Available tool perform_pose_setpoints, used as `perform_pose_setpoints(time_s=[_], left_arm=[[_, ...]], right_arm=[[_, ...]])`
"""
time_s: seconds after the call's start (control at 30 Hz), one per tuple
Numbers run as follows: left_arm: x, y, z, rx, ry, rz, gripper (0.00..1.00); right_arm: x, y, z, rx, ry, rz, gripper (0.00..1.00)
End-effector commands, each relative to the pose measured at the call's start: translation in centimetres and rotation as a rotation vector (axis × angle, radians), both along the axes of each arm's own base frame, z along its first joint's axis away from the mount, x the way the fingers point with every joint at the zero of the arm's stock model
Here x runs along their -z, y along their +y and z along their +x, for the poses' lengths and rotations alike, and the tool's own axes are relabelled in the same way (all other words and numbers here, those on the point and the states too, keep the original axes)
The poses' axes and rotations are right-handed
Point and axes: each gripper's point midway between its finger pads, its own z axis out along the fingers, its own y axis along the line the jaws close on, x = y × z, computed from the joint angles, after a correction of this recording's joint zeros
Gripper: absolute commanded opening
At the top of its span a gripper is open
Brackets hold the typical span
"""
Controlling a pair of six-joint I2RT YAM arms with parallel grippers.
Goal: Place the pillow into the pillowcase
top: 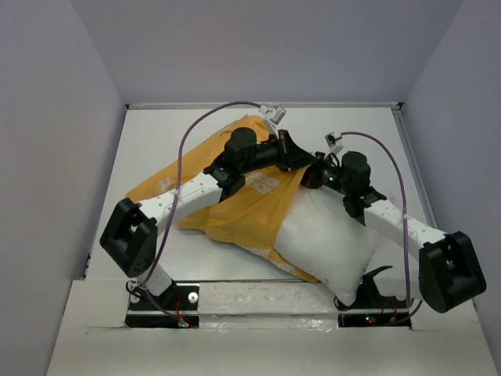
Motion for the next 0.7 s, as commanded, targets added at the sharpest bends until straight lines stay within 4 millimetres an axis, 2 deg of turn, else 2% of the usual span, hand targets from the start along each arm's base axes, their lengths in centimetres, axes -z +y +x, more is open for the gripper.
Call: perform_pose_setpoints(time_s=[0.0, 0.03, 0.07, 0.1, 0.13, 0.17, 0.23, 0.27, 0.3, 0.37, 0.4, 0.43, 0.47, 0.5, 0.53, 0.57, 0.6, 0.63, 0.67], left_arm=[[-8.1, 2.3, -7.3, 0.127, -0.128, -0.215, 0.00], [-7.7, 2.3, -7.6, 0.145, -0.115, -0.211, 0.00], [-7.2, 2.2, -8.1, 0.166, -0.101, -0.207, 0.00], [-6.7, 2.0, -9.6, 0.214, -0.075, -0.219, 0.00], [-7.1, 1.8, -10.4, 0.232, -0.092, -0.241, 0.00], [-7.2, 1.1, -11.8, 0.270, -0.092, -0.239, 0.00], [-6.6, 0.4, -12.8, 0.296, -0.093, -0.212, 0.00], [-6.4, 0.3, -13.5, 0.323, -0.090, -0.206, 0.00], [-6.3, 0.3, -13.8, 0.334, -0.088, -0.205, 0.00], [-6.0, 0.0, -15.1, 0.381, -0.082, -0.193, 0.00], [-5.9, -0.2, -15.4, 0.395, -0.075, -0.183, 0.00], [-5.6, -0.4, -15.4, 0.399, -0.070, -0.172, 0.00], [-5.4, -0.5, -15.2, 0.396, -0.091, -0.152, 0.00], [-6.0, -0.7, -14.5, 0.368, -0.118, -0.143, 0.00], [-4.7, -0.8, -13.6, 0.328, -0.087, -0.069, 0.00], [-4.4, -0.9, -11.9, 0.247, -0.134, -0.030, 0.02], [-5.5, -0.8, -11.0, 0.203, -0.171, -0.016, 0.21], [-3.9, -0.5, -9.9, 0.148, -0.149, 0.075, 0.34], [-3.5, 0.0, -7.4, 0.023, -0.164, 0.129, 0.47]], right_arm=[[-15.6, -2.3, 0.1, 0.090, -0.319, 0.446, 0.00], [-17.1, -3.1, 0.2, 0.119, -0.336, 0.512, 0.00], [-17.8, -3.9, 0.6, 0.161, -0.320, 0.565, 0.00], [-18.6, -5.4, 1.6, 0.261, -0.297, 0.648, 0.00], [-18.0, -6.2, 2.3, 0.322, -0.254, 0.699, 0.00], [-18.4, -7.1, 2.8, 0.362, -0.239, 0.753, 0.00], [-18.5, -7.5, 4.9, 0.425, -0.225, 0.747, 0.00], [-18.1, -7.7, 5.9, 0.467, -0.225, 0.708, 0.00], [-17.7, -8.8, 7.4, 0.559, -0.213, 0.690, 0.00], [-15.2, -9.7, 9.9, 0.682, -0.140, 0.613, 0.00], [-13.1, -11.2, 11.0, 0.800, -0.098, 0.557, 0.00], [-13.2, -11.6, 11.5, 0.829, -0.094, 0.572, 0.00], [-11.4, -11.7, 12.0, 0.860, -0.054, 0.536, 0.00], [-10.8, -11.9, 12.2, 0.877, -0.035, 0.528, 0.00], [-10.1, -11.7, 12.2, 0.875, -0.014, 0.513, 0.00], [-9.7, -11.6, 12.1, 0.871, -0.008, 0.503, 0.00], [-9.1, -11.2, 12.1, 0.847, -0.008, 0.456, 0.01], [-8.6, -11.0, 12.3, 0.841, 0.013, 0.399, 0.25], [-8.6, -10.7, 12.6, 0.826, 0.012, 0.356, 0.39]])
